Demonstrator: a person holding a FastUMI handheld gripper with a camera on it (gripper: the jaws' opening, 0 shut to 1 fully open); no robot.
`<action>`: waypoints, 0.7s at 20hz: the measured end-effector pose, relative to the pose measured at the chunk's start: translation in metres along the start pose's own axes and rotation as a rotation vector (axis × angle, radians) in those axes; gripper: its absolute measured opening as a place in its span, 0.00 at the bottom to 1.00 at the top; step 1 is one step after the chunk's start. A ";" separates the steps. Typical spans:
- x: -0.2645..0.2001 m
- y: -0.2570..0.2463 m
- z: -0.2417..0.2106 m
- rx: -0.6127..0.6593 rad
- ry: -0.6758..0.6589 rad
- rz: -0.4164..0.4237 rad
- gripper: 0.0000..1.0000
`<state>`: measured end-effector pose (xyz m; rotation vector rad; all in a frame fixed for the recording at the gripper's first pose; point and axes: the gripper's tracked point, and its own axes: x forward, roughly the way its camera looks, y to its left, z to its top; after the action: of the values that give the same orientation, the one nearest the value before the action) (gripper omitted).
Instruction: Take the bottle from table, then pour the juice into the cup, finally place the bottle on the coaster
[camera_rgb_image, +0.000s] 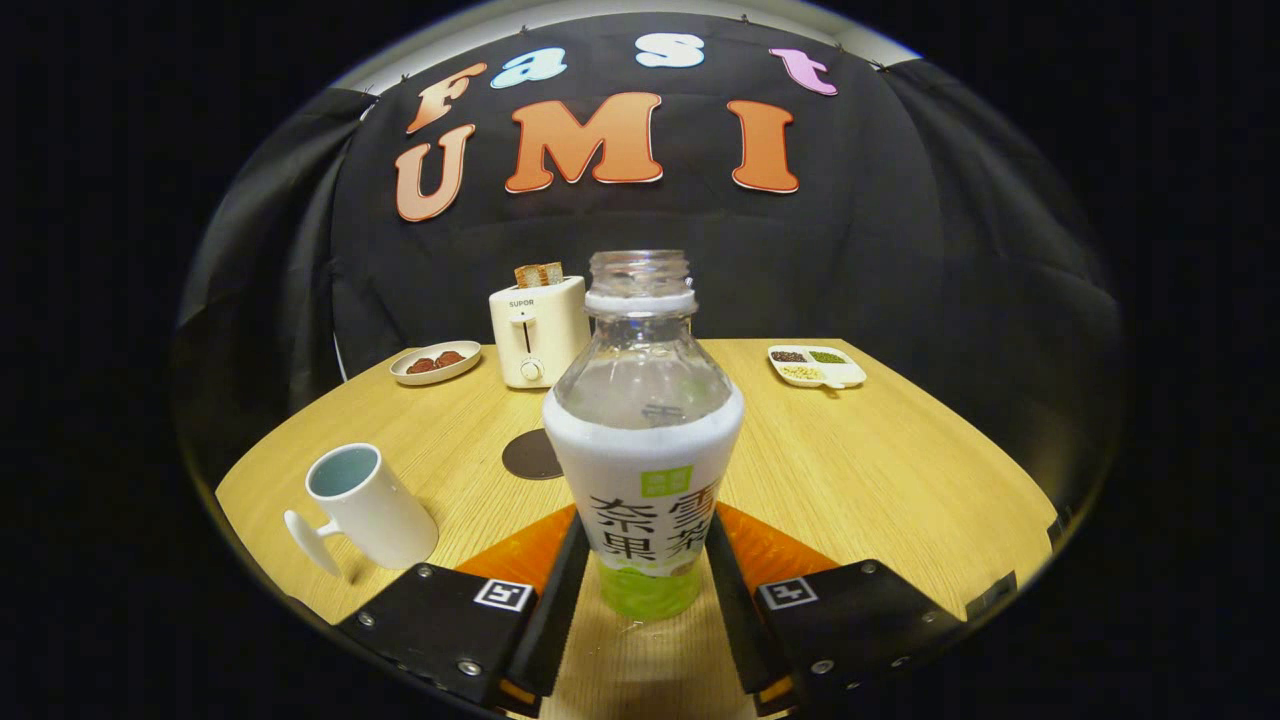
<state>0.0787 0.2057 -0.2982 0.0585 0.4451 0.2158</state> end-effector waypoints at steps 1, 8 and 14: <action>0.000 0.001 -0.001 -0.012 0.010 -0.001 0.67; -0.005 0.005 0.000 -0.051 0.061 -0.005 0.57; -0.011 0.007 0.014 -0.136 0.050 -0.044 0.57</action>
<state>0.0739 0.2101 -0.2807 -0.0897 0.4799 0.2039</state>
